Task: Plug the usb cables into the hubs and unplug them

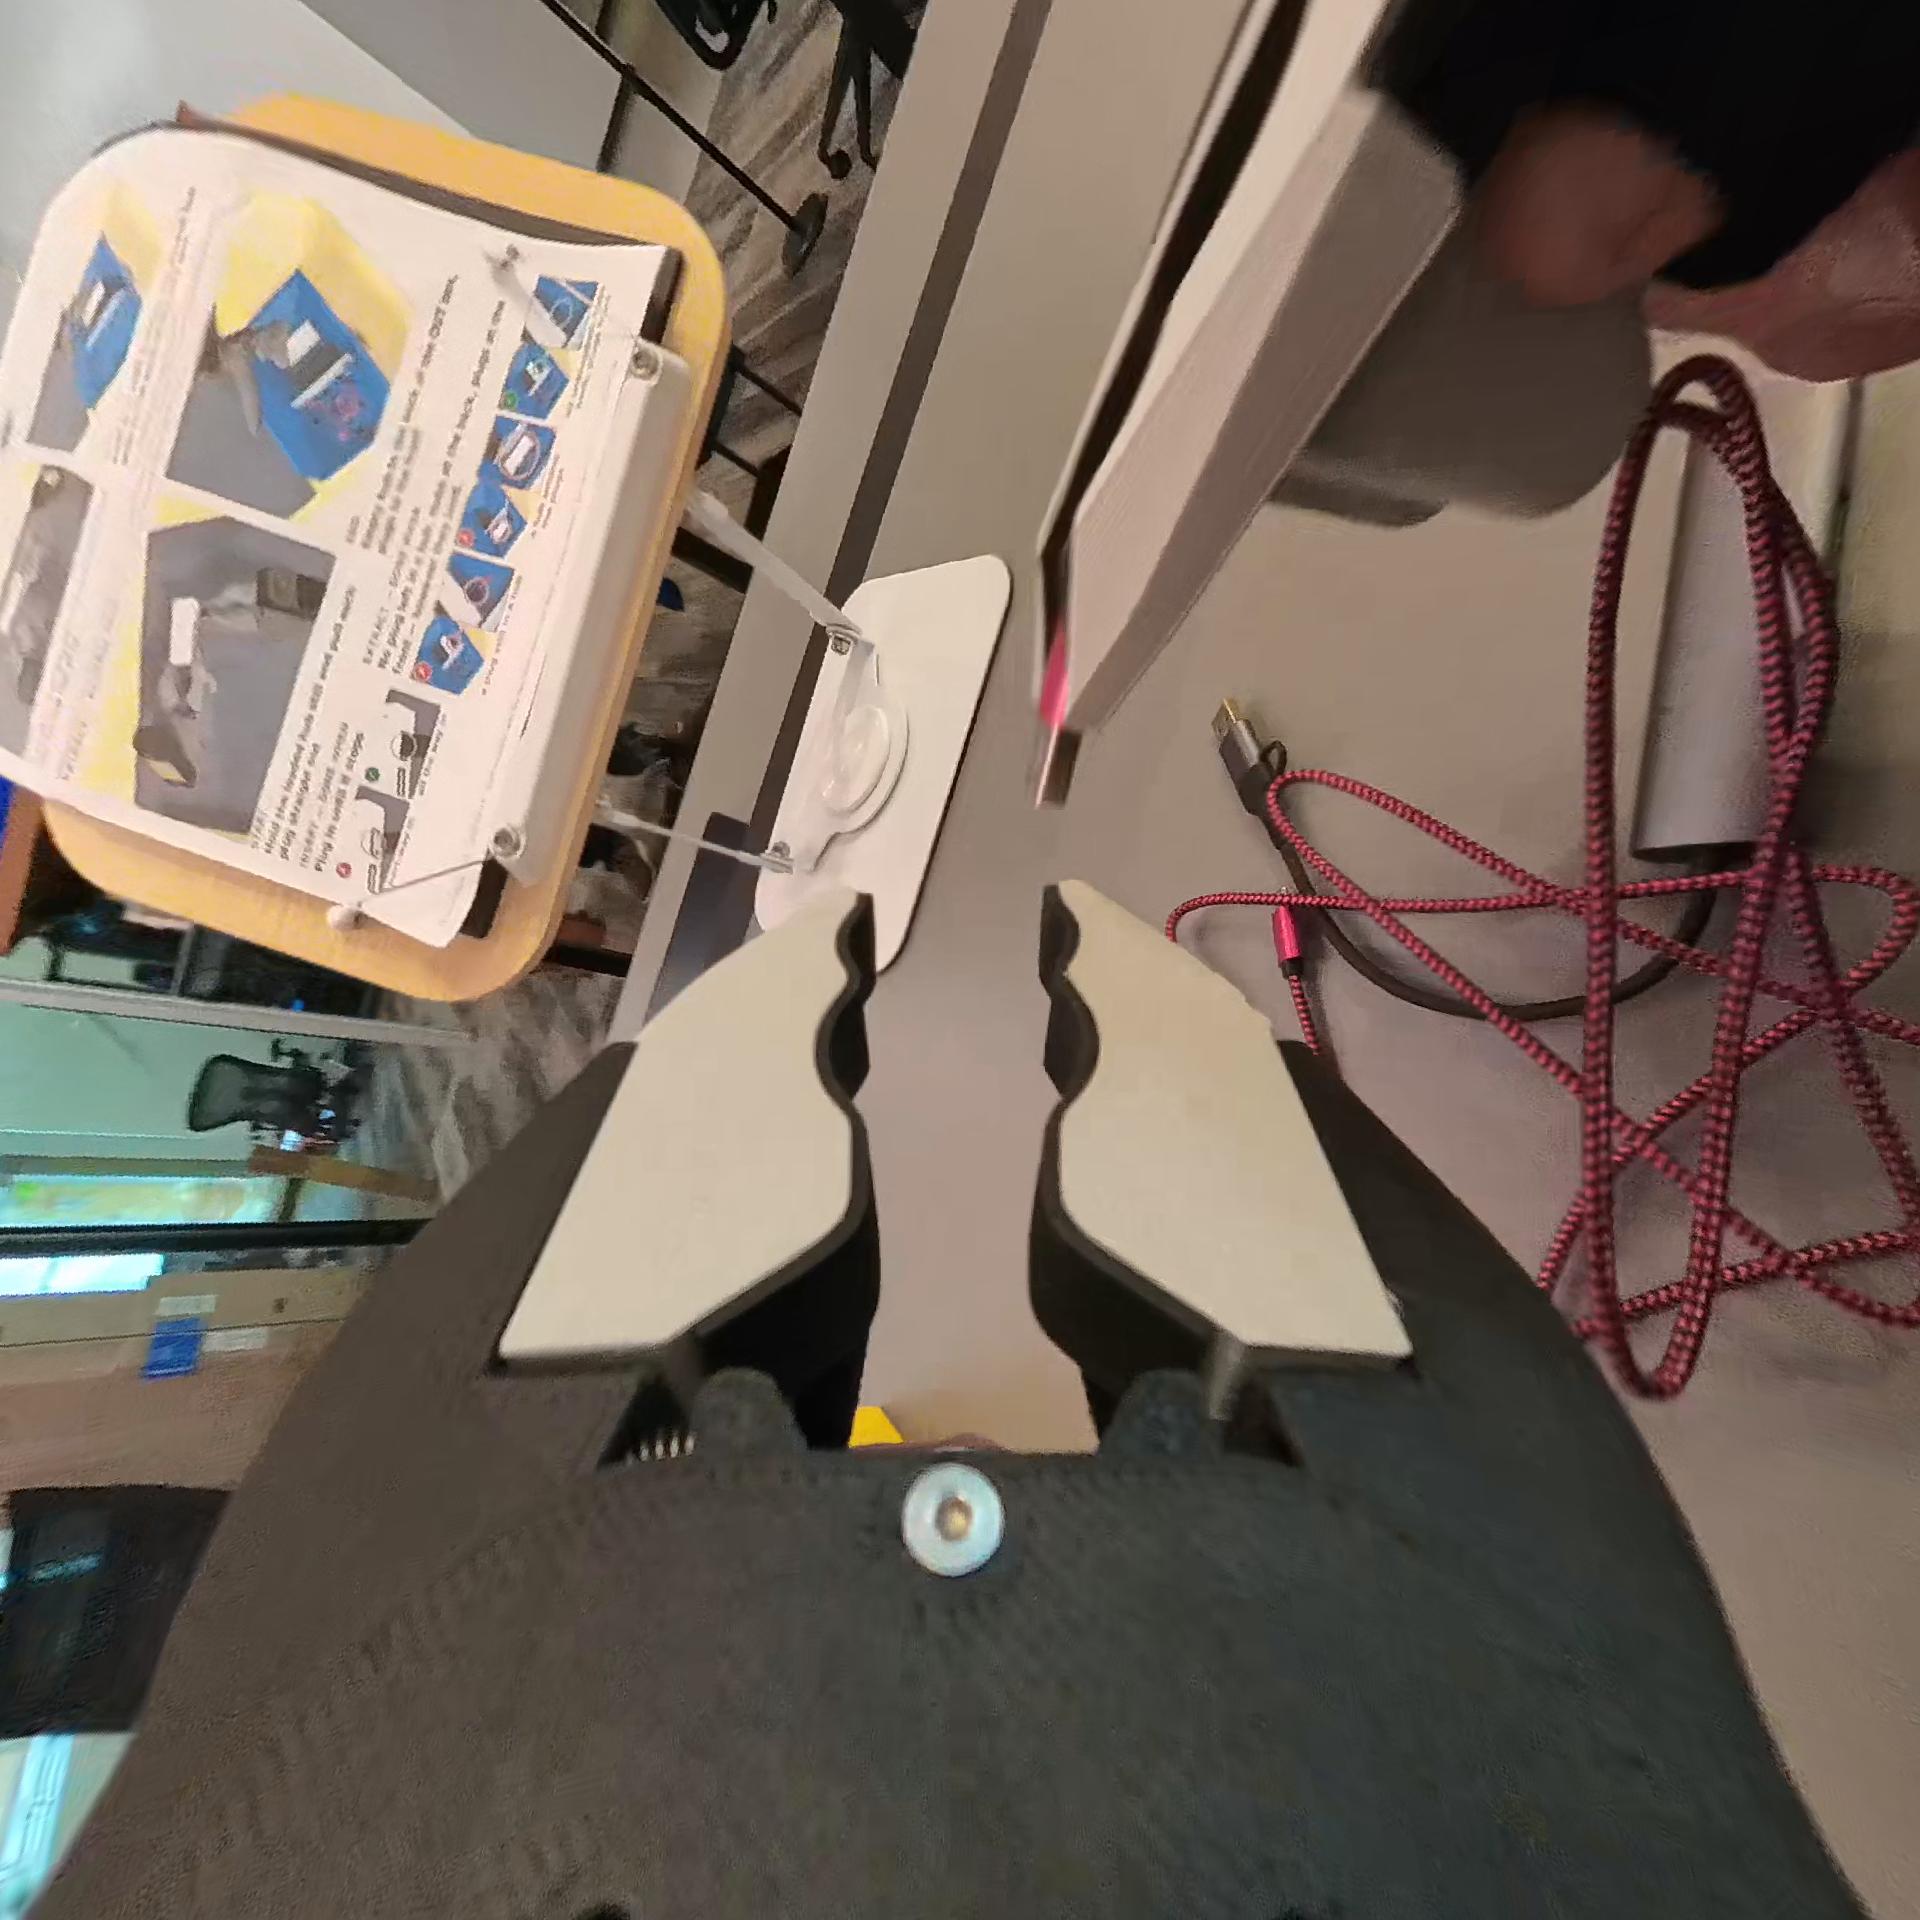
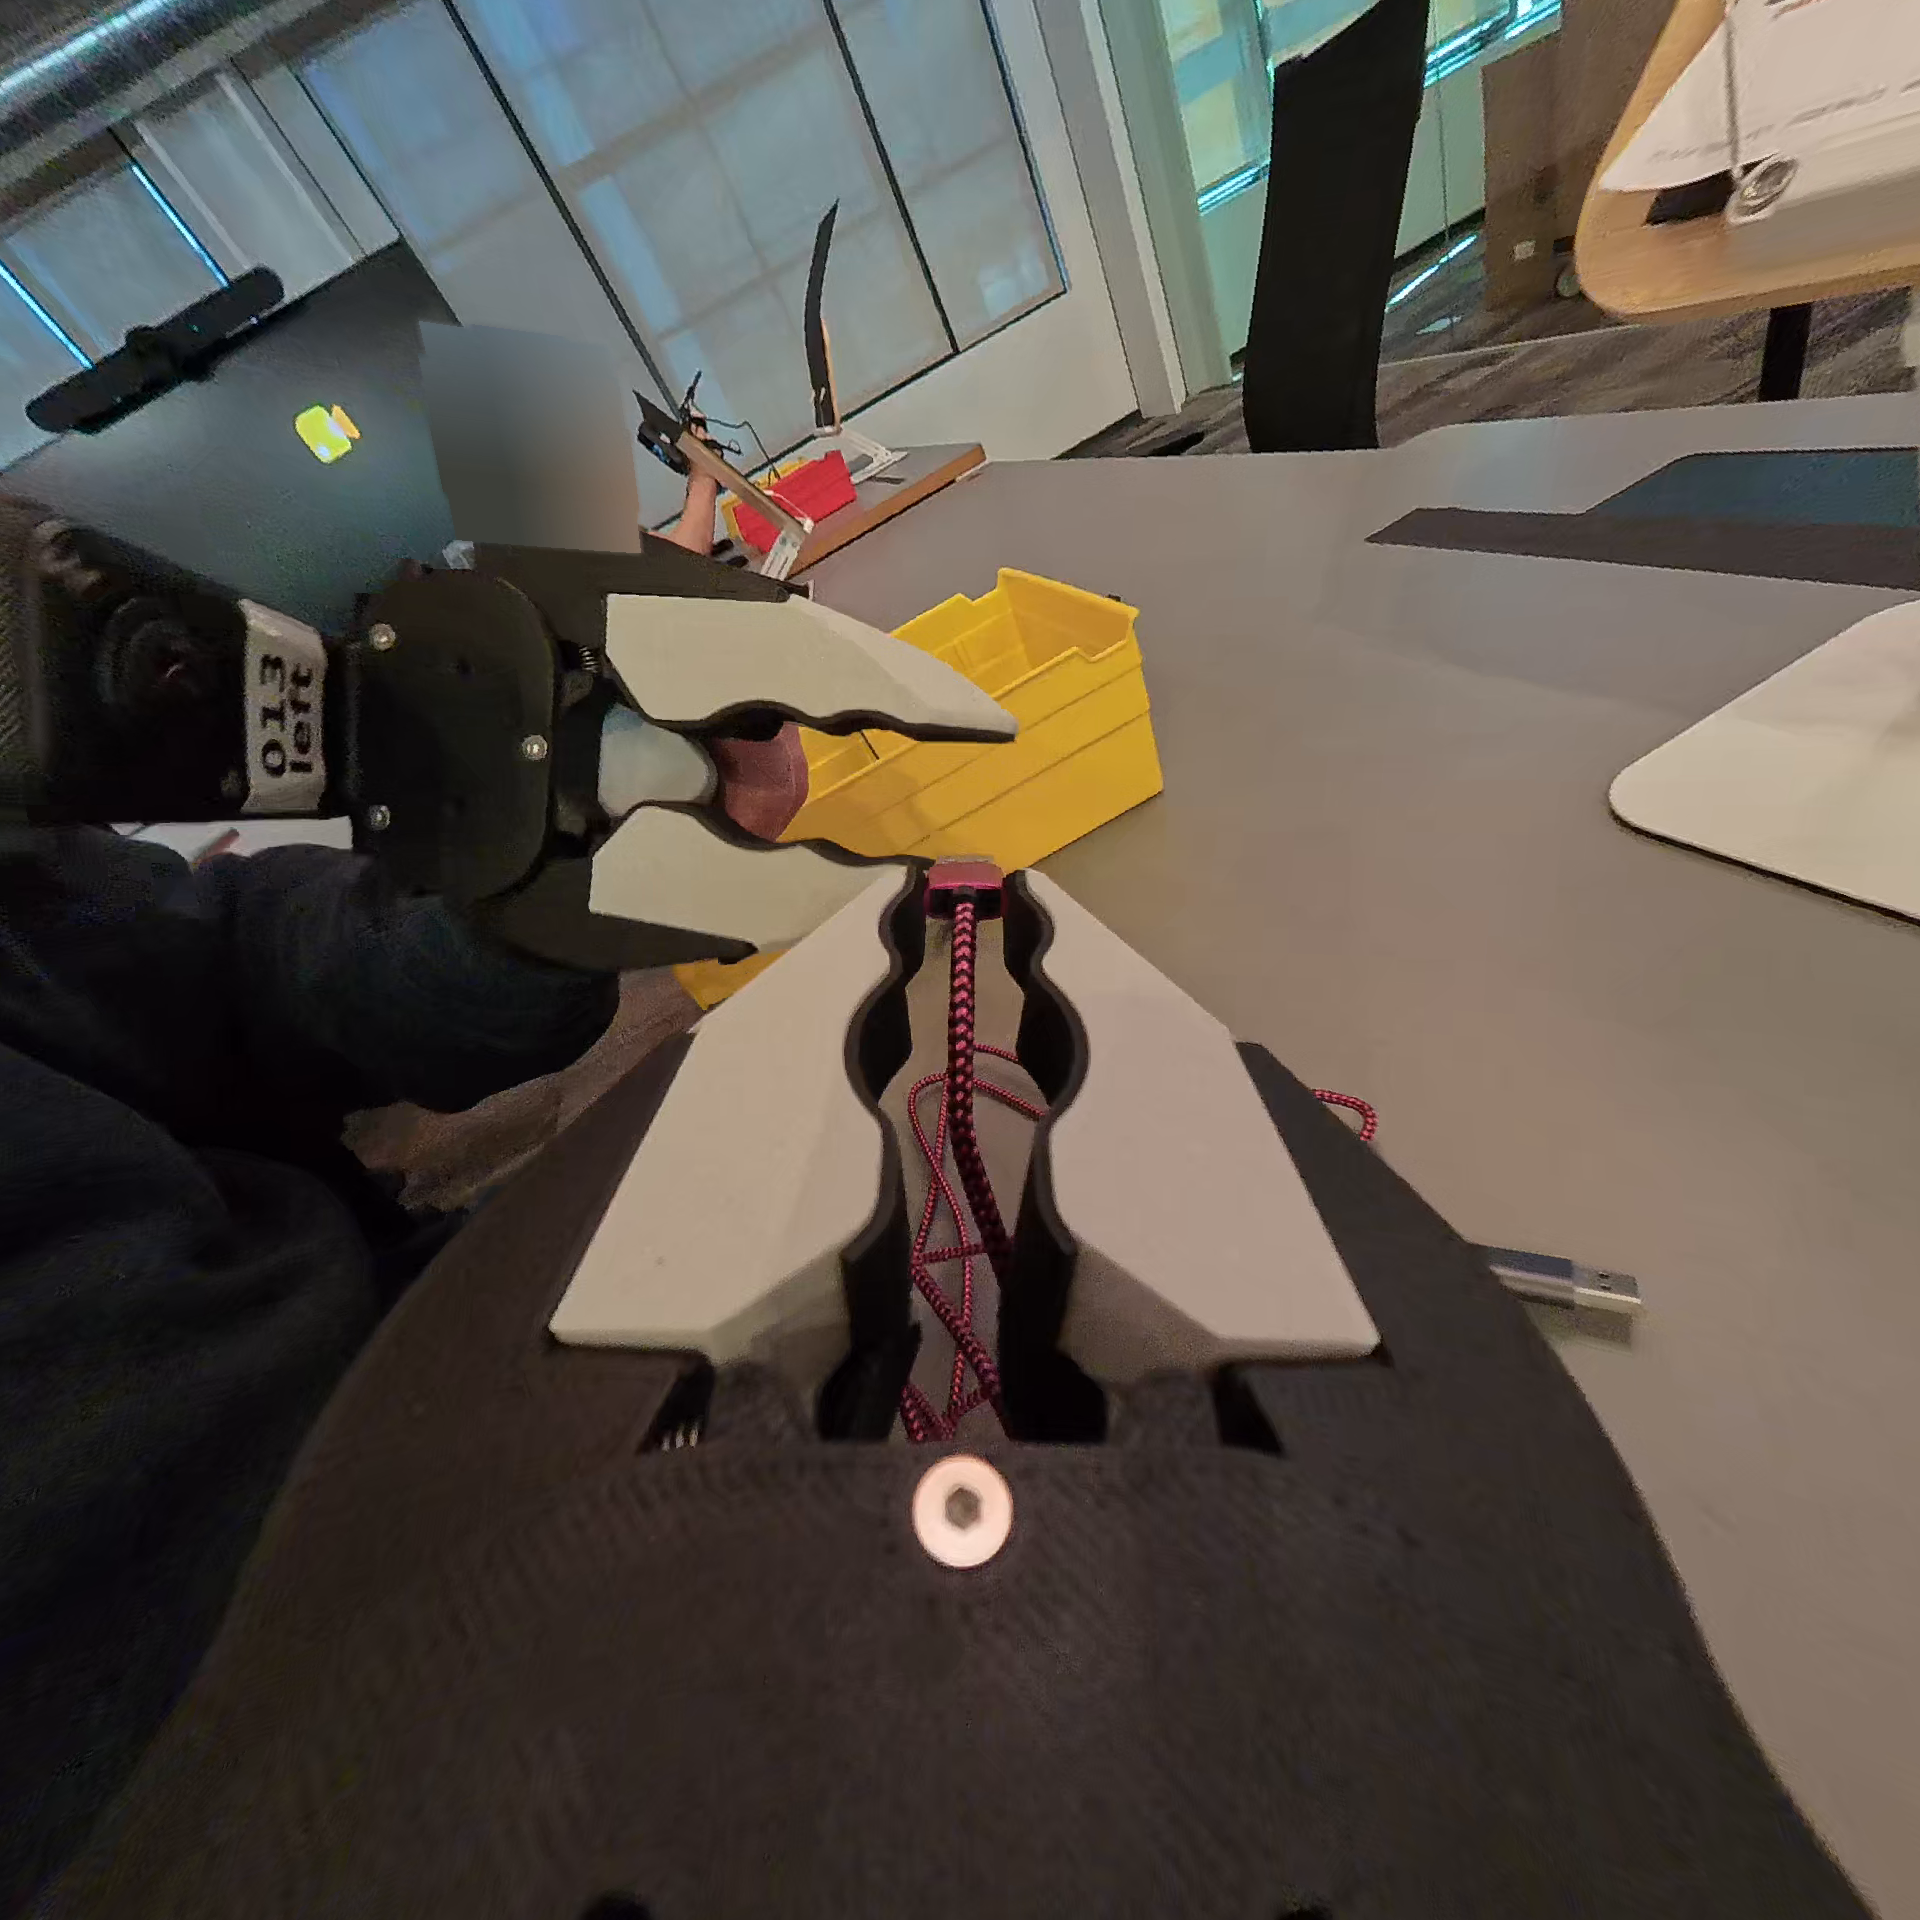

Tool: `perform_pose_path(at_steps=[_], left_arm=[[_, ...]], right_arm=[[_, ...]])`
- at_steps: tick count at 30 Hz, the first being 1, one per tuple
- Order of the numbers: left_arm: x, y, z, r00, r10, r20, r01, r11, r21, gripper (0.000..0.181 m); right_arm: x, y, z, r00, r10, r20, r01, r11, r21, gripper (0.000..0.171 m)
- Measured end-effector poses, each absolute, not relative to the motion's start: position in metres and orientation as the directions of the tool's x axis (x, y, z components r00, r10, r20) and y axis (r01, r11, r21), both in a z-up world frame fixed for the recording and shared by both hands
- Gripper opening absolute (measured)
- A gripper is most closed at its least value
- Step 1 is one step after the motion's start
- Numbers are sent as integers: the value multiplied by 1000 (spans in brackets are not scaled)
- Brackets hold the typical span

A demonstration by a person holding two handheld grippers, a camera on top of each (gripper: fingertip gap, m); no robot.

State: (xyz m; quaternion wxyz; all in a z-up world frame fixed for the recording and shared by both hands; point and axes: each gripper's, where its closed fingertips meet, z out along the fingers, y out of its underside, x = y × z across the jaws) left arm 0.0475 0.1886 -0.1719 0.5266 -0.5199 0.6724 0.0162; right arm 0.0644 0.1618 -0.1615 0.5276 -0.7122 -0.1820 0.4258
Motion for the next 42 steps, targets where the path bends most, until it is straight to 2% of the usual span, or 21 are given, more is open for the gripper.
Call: perform_pose_path(at_steps=[11, 15, 19, 21, 24, 27, 29, 32, 36, 40, 42], left_arm=[[44, 167, -193, -46, -815, -578, -713, 432, -553, 28], [42, 138, -203, -190, -868, -459, -698, 448, -558, 24], [30, 55, -217, -490, -856, -162, -627, 476, -617, 22], [36, 31, -218, -515, -847, -131, -610, 470, -639, 26], [55, 32, -236, -459, -860, -223, -647, 496, -579, 30], [70, 54, -253, -351, -907, -232, -710, 420, -566, 34], [78, 69, -259, -303, -934, -191, -732, 356, -581, 36], [85, 83, -280, -270, -956, -111, -812, 288, -508, 51], [104, 99, -304, -258, -954, -150, -830, 299, -470, 47], [106, 94, -326, -250, -967, -44, -873, 245, -422, 45], [107, 91, -327, -217, -976, 18, -878, 188, -440, 36]], right_arm=[[118, 137, -117, 615, 702, -359, -219, -285, -933, 13], [160, 134, -88, 688, 653, -316, -244, -201, -949, 13], [193, 135, -59, 752, 609, -253, -224, -124, -967, 13], [201, 137, -48, 768, 600, -224, -208, -98, -973, 13], [209, 142, -36, 797, 577, -180, -176, -63, -982, 13], [223, 142, -22, 829, 539, -152, -173, -12, -985, 13], [227, 139, -21, 847, 517, -121, -138, -5, -990, 13], [226, 132, -26, 854, 510, -103, -112, -13, -994, 13], [227, 123, -38, 854, 504, -125, -129, -29, -991, 13], [225, 114, -46, 855, 503, -127, -123, -41, -992, 13], [224, 111, -50, 854, 504, -131, -125, -46, -991, 13]])
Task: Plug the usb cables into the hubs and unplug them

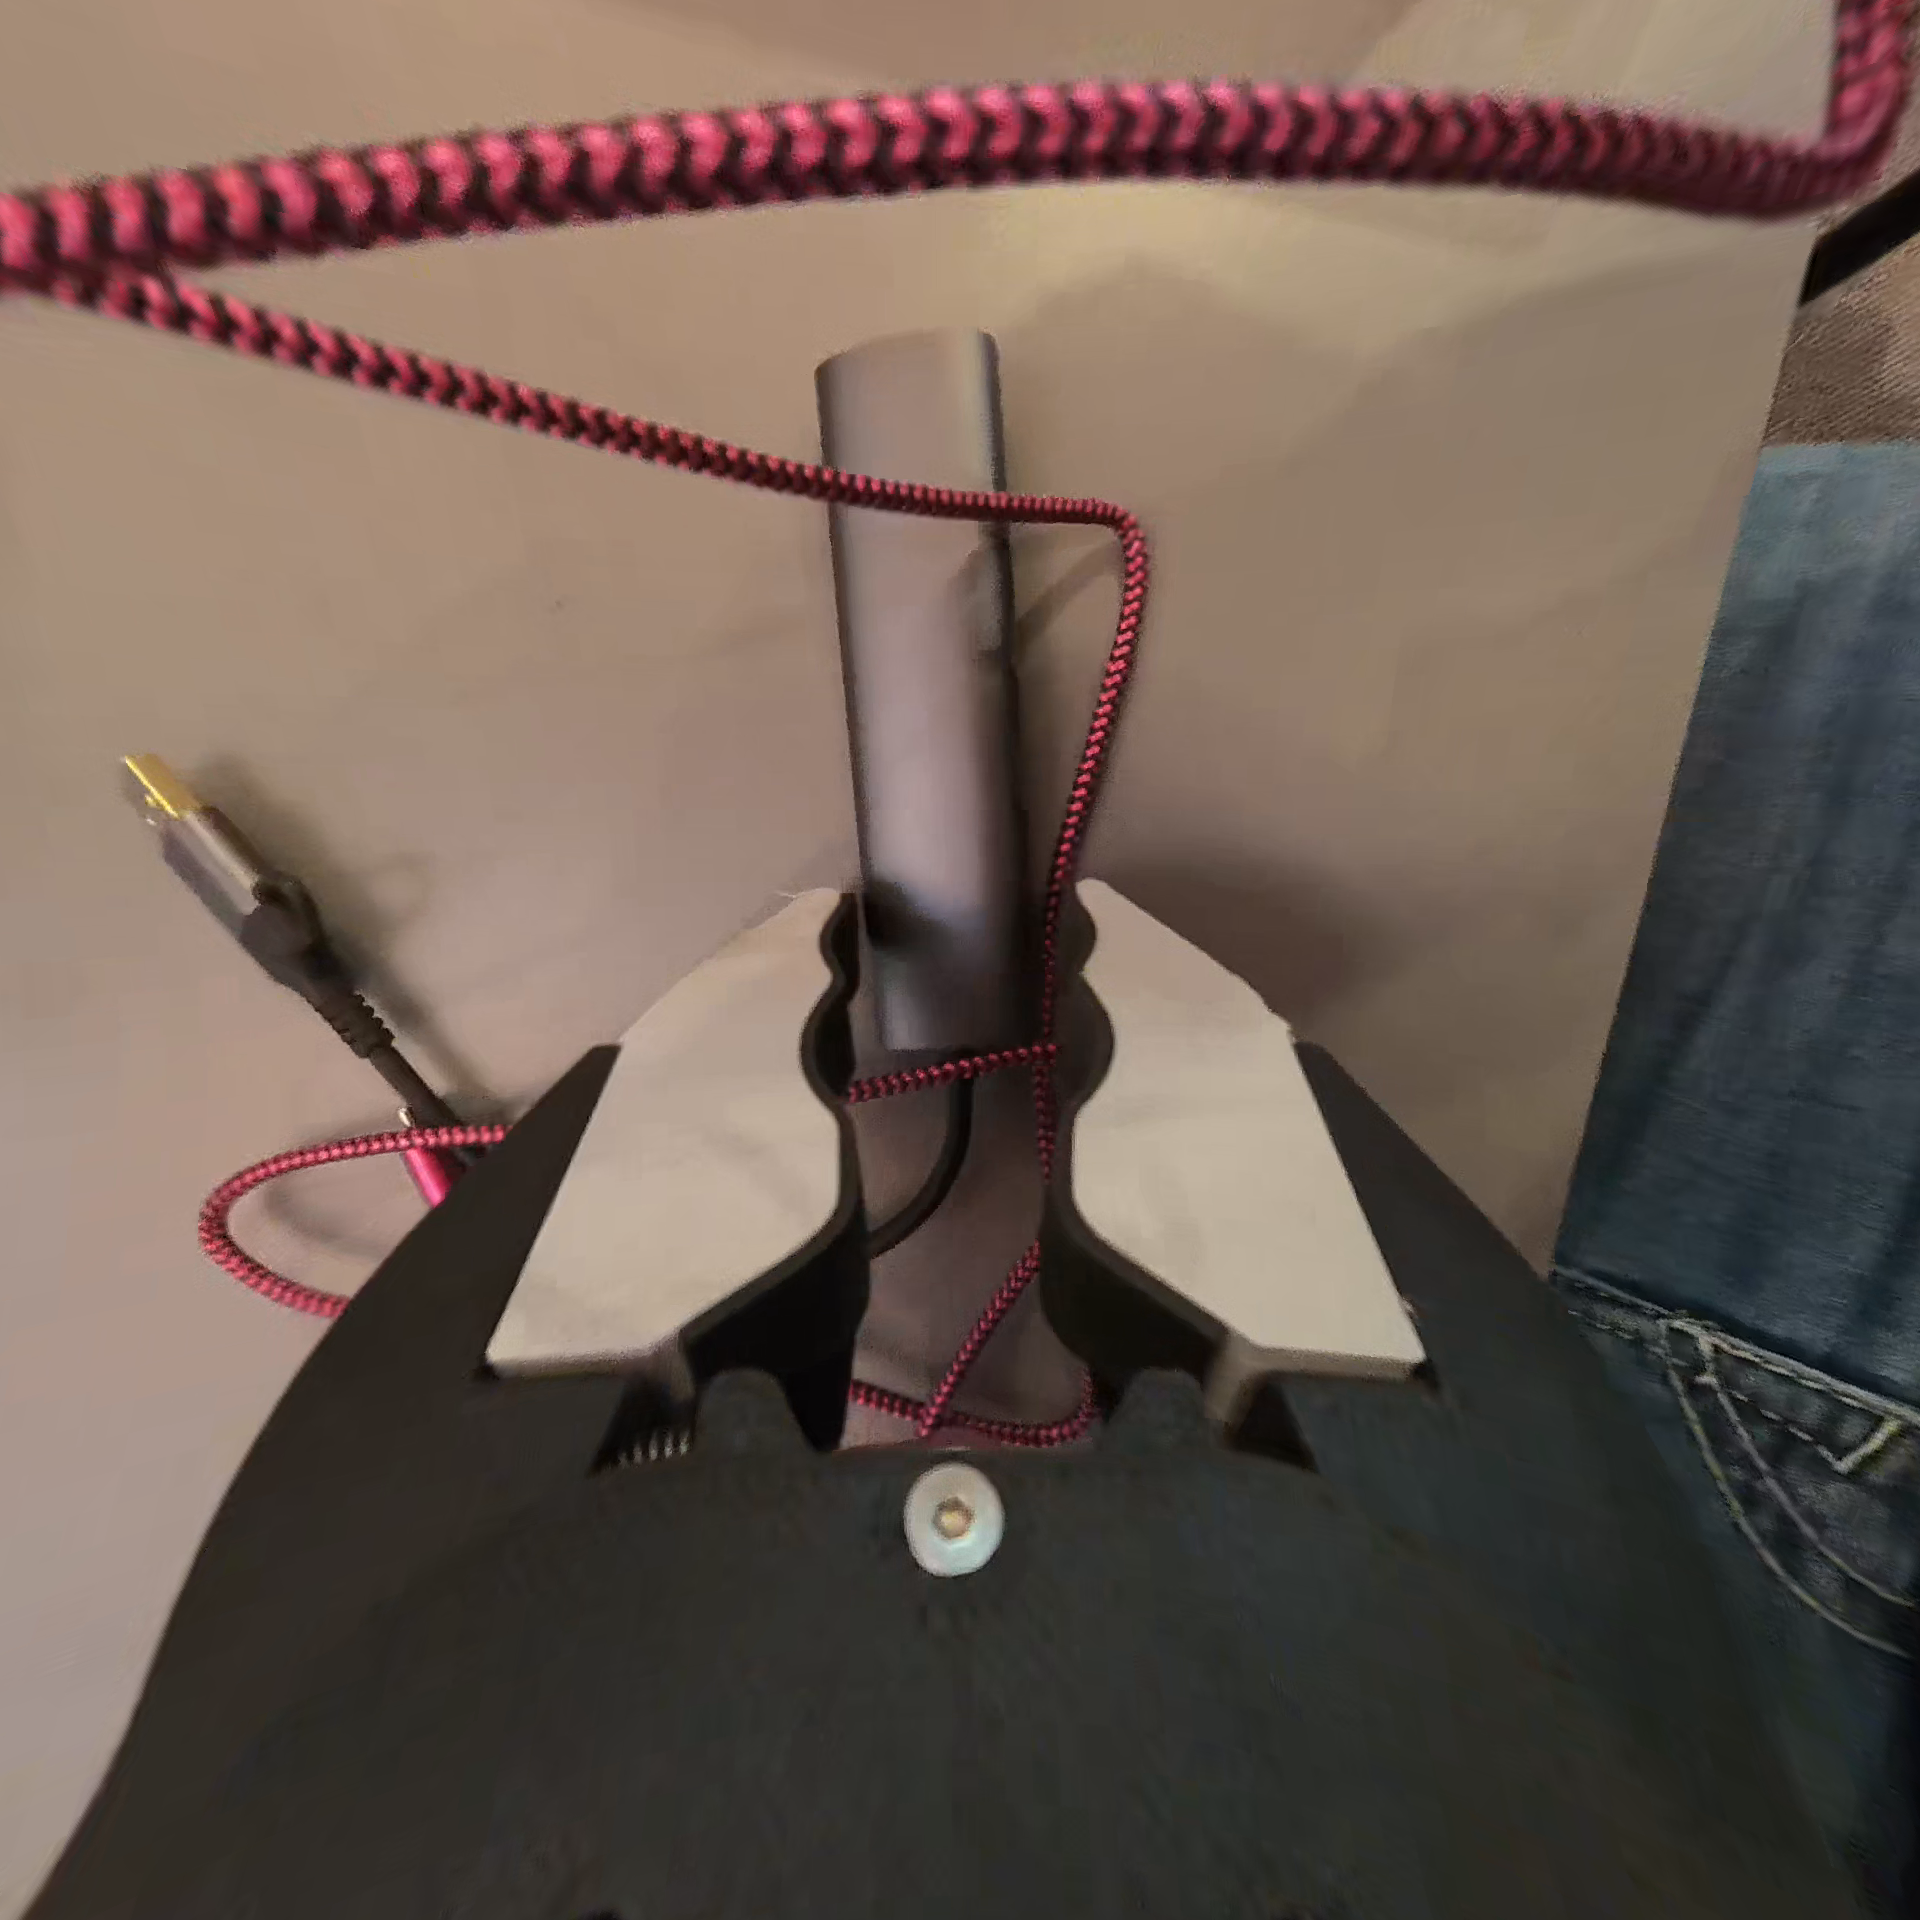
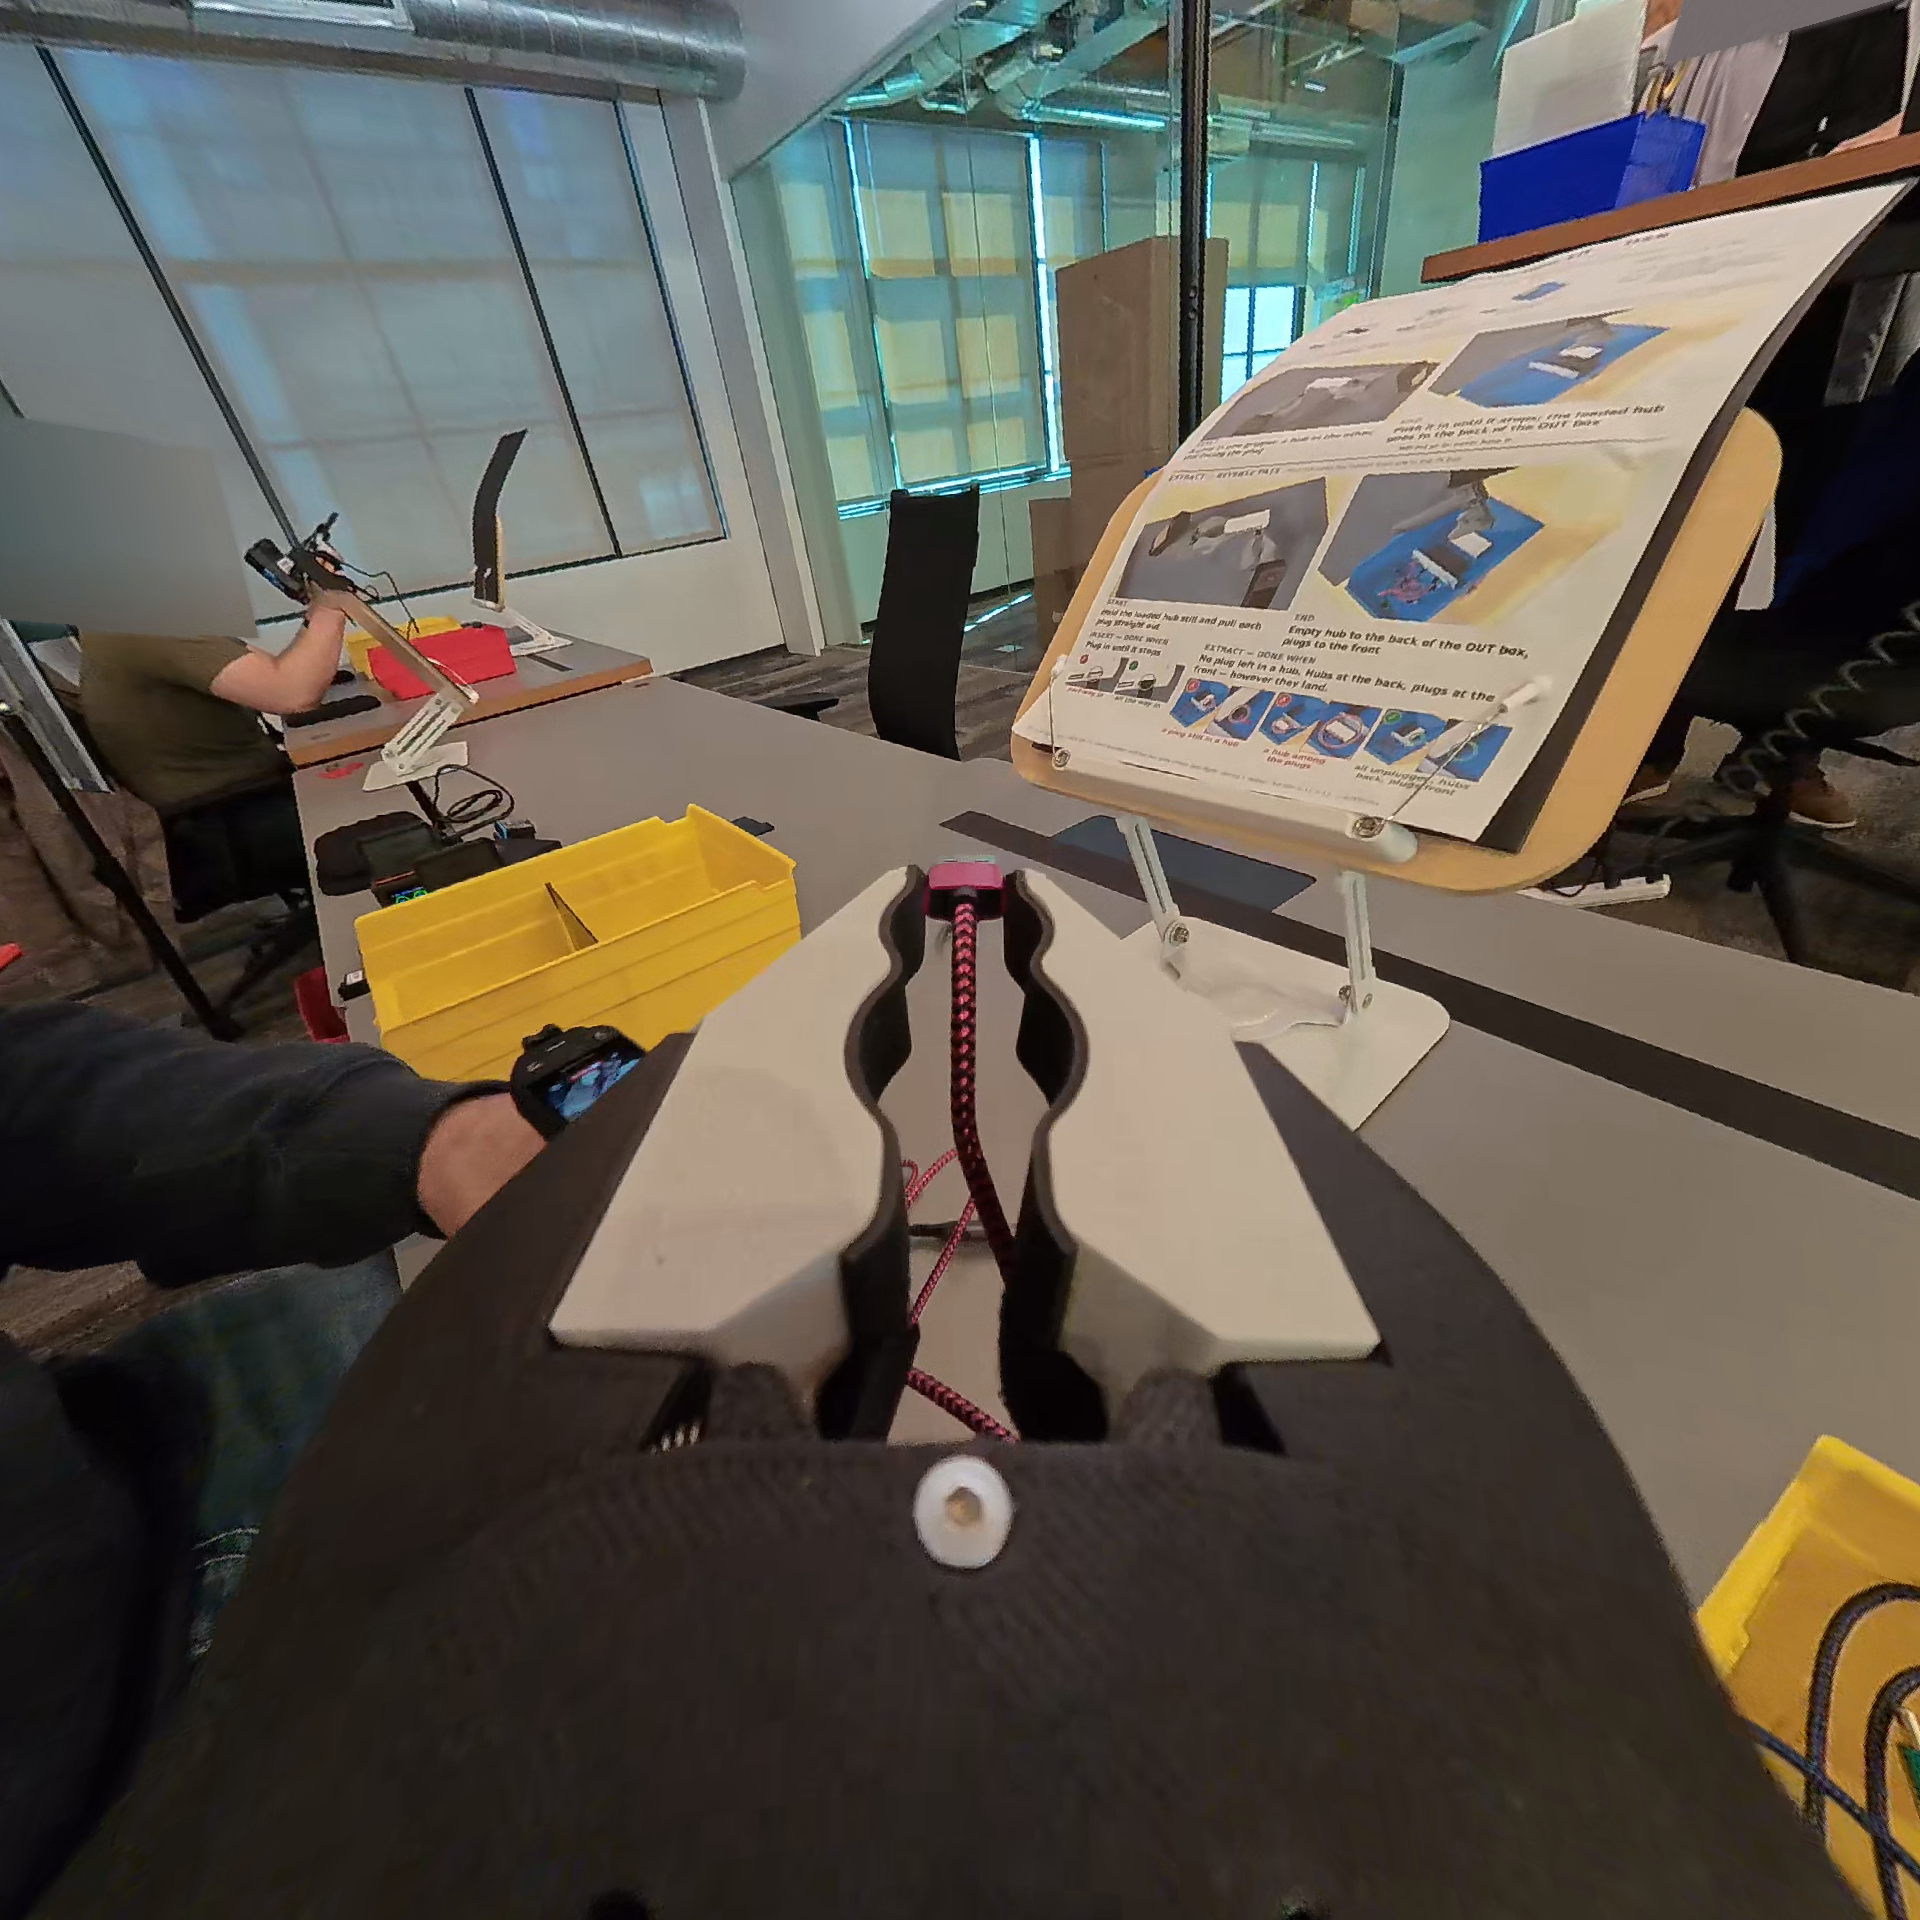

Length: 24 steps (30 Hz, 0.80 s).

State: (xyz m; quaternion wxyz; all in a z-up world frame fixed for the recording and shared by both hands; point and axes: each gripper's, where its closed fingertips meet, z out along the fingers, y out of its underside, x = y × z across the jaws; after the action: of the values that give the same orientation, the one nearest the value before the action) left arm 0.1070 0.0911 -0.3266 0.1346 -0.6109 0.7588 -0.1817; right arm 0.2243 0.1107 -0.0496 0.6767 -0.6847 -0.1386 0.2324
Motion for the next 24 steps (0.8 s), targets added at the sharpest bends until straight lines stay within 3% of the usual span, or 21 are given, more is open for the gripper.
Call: perform_pose_path(at_steps=[14, 21, 24], left_arm=[[92, 125, -307, -11, -990, 140, -833, -69, -549, 30], [70, 159, -302, 107, -992, 70, -828, -127, -547, 29], [62, 167, -313, 93, -994, -62, -870, -51, -490, 30]], right_arm=[[216, 105, -62, 837, 526, -150, -139, -62, -988, 13], [216, 101, -58, 839, 524, -144, -134, -58, -989, 14], [210, 102, -63, 835, 531, -145, -129, -67, -989, 13]])
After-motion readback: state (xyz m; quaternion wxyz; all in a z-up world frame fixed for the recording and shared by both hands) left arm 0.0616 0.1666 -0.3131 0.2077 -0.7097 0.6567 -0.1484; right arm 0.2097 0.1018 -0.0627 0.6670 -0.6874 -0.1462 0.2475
